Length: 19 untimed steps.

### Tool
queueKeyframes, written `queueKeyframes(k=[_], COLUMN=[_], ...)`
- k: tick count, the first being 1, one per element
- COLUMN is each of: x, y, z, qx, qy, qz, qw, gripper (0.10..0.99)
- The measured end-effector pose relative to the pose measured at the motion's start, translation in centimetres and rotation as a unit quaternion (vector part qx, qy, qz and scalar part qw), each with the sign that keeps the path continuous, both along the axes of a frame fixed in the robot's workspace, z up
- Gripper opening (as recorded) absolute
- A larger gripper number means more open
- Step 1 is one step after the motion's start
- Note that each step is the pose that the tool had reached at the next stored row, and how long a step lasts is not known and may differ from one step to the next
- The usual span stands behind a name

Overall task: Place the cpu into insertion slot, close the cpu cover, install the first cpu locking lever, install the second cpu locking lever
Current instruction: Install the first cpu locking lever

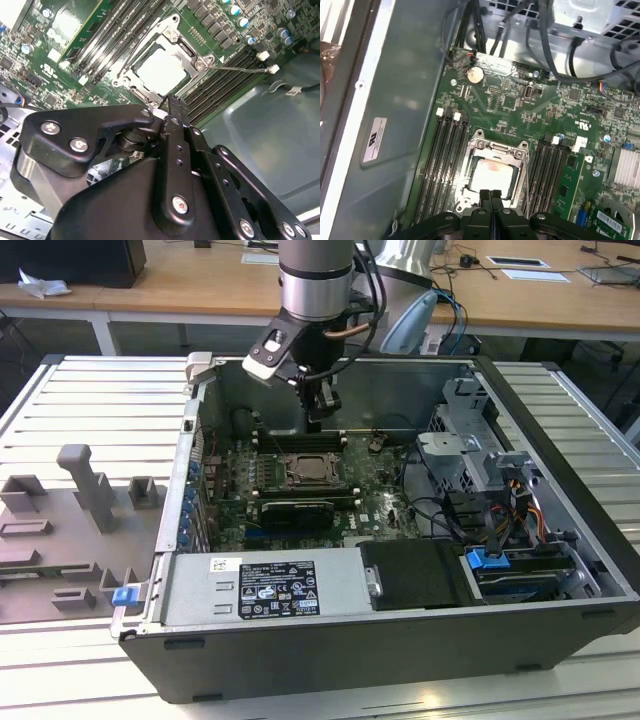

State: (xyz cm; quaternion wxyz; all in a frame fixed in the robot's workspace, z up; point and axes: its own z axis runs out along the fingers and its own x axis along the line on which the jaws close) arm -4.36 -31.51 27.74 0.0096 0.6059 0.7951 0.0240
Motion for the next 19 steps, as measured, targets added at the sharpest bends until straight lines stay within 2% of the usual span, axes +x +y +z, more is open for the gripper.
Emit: queueKeyframes(k=[5,7,13,17,19], x=[0.00,0.00,0.00,0.00,0.00], y=[0.00,0.00,0.00,0.00,0.00], z=[0.00,0.00,0.00,0.00,0.00], qx=[0.0000,0.0000,0.0000,0.0000,0.0000], qy=[0.0000,0.0000,0.0000,0.0000,0.0000], qz=[0.036,0.059,0.096,0.135,0.146], qw=[0.9994,0.9982,0.9954,0.9908,0.9893], gripper=[0.106,0.106,0.106,0.106,0.106])
